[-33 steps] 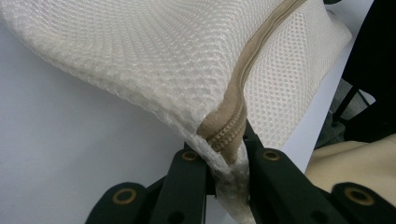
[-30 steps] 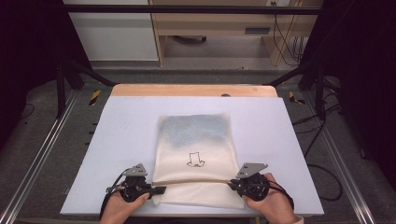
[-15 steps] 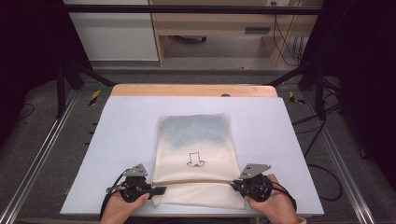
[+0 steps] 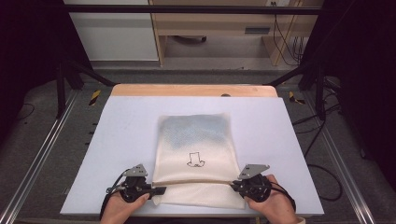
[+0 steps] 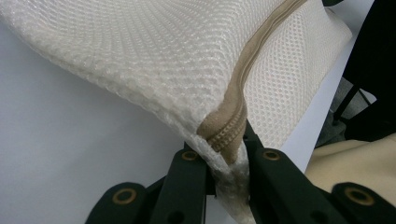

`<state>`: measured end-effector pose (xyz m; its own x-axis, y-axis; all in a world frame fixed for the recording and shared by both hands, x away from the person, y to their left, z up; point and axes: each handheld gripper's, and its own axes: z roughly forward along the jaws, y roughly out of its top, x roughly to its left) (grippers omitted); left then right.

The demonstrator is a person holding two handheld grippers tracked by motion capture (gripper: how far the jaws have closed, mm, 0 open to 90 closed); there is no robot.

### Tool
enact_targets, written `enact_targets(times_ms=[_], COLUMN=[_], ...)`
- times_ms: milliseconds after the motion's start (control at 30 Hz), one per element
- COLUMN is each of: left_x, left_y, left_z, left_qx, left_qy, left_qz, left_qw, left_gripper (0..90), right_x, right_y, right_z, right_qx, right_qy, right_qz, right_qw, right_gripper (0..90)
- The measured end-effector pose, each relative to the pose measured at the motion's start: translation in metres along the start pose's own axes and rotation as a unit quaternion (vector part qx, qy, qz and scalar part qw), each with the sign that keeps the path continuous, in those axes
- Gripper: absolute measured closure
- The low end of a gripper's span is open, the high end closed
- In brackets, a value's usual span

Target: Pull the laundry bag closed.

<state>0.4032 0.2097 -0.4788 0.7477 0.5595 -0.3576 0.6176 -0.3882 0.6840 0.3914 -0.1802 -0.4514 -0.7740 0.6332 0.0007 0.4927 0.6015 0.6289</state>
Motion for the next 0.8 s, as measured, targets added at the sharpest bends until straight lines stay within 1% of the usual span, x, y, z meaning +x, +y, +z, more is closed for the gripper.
enact_targets(times_ms=[133,167,500,800], left_x=[0.0000,0.0002,0.0003,0.0005], left_y=[0.0002,0.0002,0.0002,0.0004], left_z=[0.0000,-0.0002,-0.0006,-0.0009], left_qx=[0.000,-0.001,-0.001,-0.002], left_qy=[0.000,-0.001,-0.003,-0.003], left_qz=[0.001,0.000,-0.001,-0.002], left_qw=[1.0000,1.0000,1.0000,1.0000], left_gripper=[85.4,85.4,85.4,85.5], right_x=[-0.0005,-0.0004,-0.0021,-0.0046], right_y=[-0.0005,-0.0007,-0.0041,-0.0081], right_z=[-0.0010,-0.0012,-0.0039,-0.0063], right_qx=[-0.002,0.000,0.000,-0.001], right_qy=[0.002,0.000,-0.004,-0.006], right_qz=[0.001,0.004,0.009,0.009], right_qw=[1.0000,1.0000,1.0000,0.9999], right_gripper=[82.2,82.3,82.3,82.3])
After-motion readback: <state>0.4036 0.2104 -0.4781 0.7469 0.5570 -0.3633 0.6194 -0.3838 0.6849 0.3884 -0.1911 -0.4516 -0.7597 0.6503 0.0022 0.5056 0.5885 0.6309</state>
